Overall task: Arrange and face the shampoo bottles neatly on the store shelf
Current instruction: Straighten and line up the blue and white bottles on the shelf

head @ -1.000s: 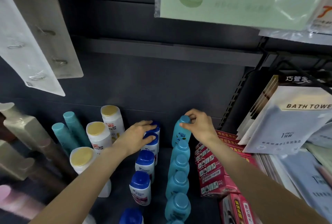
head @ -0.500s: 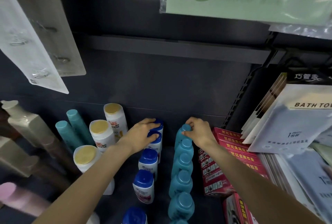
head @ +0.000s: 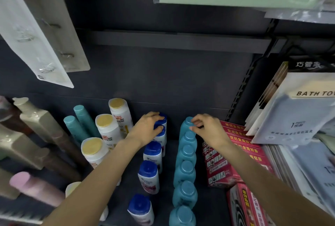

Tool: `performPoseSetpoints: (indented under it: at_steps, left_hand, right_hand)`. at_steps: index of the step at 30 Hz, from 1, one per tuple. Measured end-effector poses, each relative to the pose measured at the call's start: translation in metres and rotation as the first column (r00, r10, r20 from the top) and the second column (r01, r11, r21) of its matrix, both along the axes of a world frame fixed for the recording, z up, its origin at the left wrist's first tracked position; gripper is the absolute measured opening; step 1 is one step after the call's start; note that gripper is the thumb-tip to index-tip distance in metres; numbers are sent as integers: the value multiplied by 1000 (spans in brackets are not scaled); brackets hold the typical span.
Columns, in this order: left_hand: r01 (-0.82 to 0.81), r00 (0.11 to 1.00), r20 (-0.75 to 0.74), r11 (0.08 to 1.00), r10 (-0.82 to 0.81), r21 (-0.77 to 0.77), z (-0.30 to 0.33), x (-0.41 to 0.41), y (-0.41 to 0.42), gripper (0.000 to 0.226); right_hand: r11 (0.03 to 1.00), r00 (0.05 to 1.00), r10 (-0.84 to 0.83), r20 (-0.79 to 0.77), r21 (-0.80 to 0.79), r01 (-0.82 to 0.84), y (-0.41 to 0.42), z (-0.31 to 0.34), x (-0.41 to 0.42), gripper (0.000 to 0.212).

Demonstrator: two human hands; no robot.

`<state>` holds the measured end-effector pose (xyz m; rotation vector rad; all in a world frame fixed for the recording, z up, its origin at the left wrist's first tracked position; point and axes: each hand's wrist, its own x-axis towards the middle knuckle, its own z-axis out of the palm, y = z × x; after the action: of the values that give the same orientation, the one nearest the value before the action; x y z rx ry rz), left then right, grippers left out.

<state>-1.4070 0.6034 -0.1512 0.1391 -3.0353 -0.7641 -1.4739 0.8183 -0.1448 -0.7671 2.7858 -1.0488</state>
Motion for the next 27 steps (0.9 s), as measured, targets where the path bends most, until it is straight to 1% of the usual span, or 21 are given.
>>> performPoseSetpoints:
  at_steps: [3, 5, 7, 10, 14, 18, 22, 25, 27]
  left_hand:
    - [-47, 998, -29, 998, 46, -35, -2, 5, 7, 42]
    - [-66, 997, -30, 997, 64, -50, -4, 8, 12, 43]
    - [-67, 998, -20, 995, 66, -77, -4, 10, 15, 44]
    - [-57, 998, -3, 994, 57, -89, -3, 10, 15, 46]
    - [-36, 999, 21, 995, 39, -98, 1, 12, 14, 46]
    - [-2, 998, 68, 996, 8, -87, 4, 13, 11, 49]
    - [47, 996, 83, 996, -40, -79, 11, 17, 6, 50]
    - [82, 997, 0, 996, -82, -22, 20, 22, 5, 49]
    - [104, 992, -80, 994, -101, 36, 25, 26, 5, 48]
  right_hand:
    - [999, 995, 35, 92, -13, -34, 2, 1, 6, 33]
    - [997, 985, 73, 154, 26, -78, 3, 1, 9, 40]
    - [990, 977, 109, 184, 69, -124, 2, -1, 11, 41]
    - [987, 976, 118, 183, 90, -136, 1, -2, 14, 34]
    - [995, 987, 41, 153, 82, -54, -1, 0, 19, 35]
    - [998, 991, -58, 121, 8, 58, -3, 10, 27, 39]
    - [990, 995, -101, 25, -99, 103, -7, 31, 38, 34]
    - [965, 986, -160, -48, -218, 146, -7, 51, 49, 31]
    - [933, 982, -181, -58, -325, 153, -4, 67, 56, 28]
